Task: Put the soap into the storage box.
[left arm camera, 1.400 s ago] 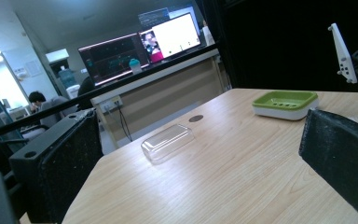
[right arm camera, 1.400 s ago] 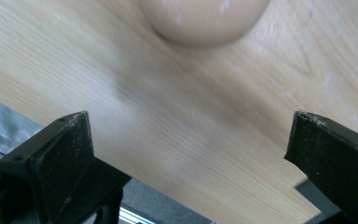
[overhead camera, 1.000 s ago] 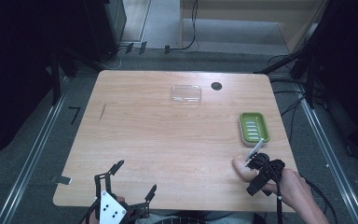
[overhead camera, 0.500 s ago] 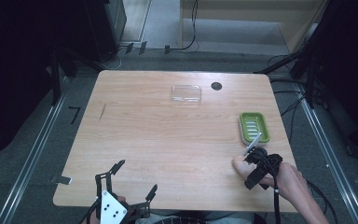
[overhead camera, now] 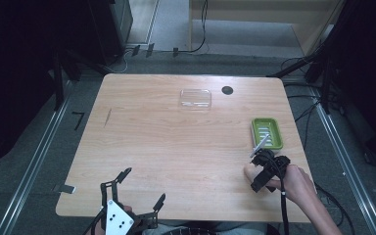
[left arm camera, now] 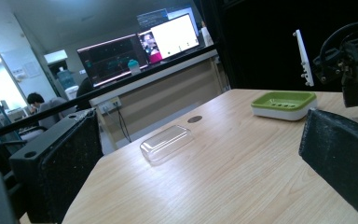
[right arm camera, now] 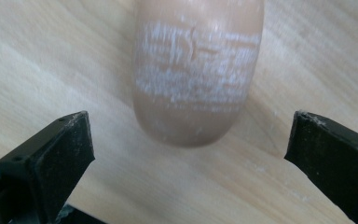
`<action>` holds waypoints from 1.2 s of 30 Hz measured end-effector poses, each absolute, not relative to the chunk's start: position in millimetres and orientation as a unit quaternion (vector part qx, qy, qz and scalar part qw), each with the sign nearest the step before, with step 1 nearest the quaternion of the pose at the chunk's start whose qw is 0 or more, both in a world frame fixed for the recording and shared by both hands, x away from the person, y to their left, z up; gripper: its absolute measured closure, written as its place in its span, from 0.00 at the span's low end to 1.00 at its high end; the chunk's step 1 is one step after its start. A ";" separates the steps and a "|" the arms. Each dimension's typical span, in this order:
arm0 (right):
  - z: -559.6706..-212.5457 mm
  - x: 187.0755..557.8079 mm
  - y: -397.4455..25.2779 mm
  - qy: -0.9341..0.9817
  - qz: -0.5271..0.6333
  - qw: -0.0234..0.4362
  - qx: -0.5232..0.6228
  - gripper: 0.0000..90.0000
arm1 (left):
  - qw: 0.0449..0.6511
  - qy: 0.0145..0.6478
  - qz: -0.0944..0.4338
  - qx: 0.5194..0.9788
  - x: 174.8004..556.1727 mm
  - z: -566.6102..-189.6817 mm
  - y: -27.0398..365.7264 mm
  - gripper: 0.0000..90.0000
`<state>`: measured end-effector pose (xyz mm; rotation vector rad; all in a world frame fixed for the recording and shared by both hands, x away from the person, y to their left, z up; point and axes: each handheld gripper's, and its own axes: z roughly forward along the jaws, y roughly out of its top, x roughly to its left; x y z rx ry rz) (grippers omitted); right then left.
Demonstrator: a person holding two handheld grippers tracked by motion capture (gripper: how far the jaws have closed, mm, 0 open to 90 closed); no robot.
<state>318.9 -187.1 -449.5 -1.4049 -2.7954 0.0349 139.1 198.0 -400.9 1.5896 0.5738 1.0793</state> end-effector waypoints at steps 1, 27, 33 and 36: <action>-449.7 320.1 -186.5 -0.892 0.008 0.006 -0.451 0.01 | 0.538 0.241 0.454 0.668 139.2 -400.9 198.1 0.00; -462.8 331.8 -181.5 -0.874 -0.029 -0.003 -0.485 0.09 | 0.541 0.239 0.451 0.668 140.7 -400.9 196.7 0.00; -462.2 330.2 -180.4 -0.869 -0.032 -0.010 -0.495 0.21 | 0.541 0.239 0.452 0.668 140.3 -400.9 197.2 0.00; -463.2 330.1 -179.6 -0.868 -0.033 -0.012 -0.496 0.23 | 0.541 0.239 0.452 0.668 140.1 -400.8 197.3 0.00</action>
